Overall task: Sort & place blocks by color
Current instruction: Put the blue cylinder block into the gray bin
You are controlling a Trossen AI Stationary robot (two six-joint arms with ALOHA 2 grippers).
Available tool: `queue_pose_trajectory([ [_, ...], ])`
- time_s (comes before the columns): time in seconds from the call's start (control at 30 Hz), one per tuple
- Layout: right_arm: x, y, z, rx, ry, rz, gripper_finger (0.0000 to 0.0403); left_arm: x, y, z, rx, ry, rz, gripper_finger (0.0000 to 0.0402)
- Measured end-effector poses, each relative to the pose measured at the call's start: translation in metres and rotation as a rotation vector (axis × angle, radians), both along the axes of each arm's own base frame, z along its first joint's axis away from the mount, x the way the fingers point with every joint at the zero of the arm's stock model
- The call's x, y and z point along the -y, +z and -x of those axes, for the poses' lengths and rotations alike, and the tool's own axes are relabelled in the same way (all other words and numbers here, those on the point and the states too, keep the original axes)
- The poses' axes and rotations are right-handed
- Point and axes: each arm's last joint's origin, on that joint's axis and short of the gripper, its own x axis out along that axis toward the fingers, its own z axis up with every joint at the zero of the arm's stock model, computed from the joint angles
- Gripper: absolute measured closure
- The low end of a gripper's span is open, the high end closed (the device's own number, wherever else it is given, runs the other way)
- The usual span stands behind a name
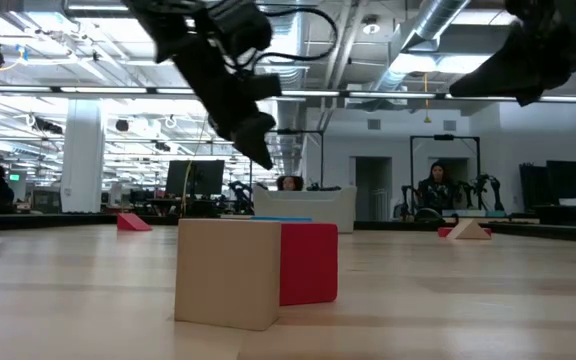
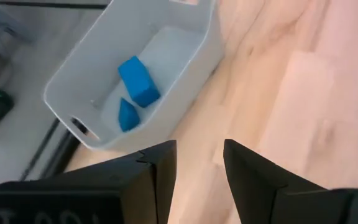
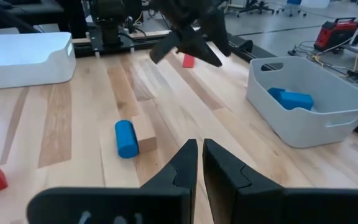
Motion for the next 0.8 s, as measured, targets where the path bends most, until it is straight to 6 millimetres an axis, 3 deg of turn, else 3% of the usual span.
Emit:
queue_pose_trajectory([
  [0.17, 0.0, 0.001, -0.001, 0.009, -0.007, -0.005, 0.0351, 0.023, -0.01, 0.018, 0.137, -0.081, 0.073, 0.0279],
  [0.5, -0.001, 0.008, -0.004, 0.072, 0.006, -0.031, 0.0351, 0.078, -0.027, 0.024, 0.233, -0.266, 0.14, 0.0274],
  [0.63, -0.002, 0.007, -0.005, 0.075, 0.013, -0.044, 0.0351, 0.098, -0.023, 0.023, 0.282, -0.321, 0.152, 0.0249],
  [0.8, -0.008, 0.003, -0.011, 0.087, 0.018, -0.061, 0.0351, 0.115, -0.032, 0.016, 0.341, -0.347, 0.2, 0.0187],
])
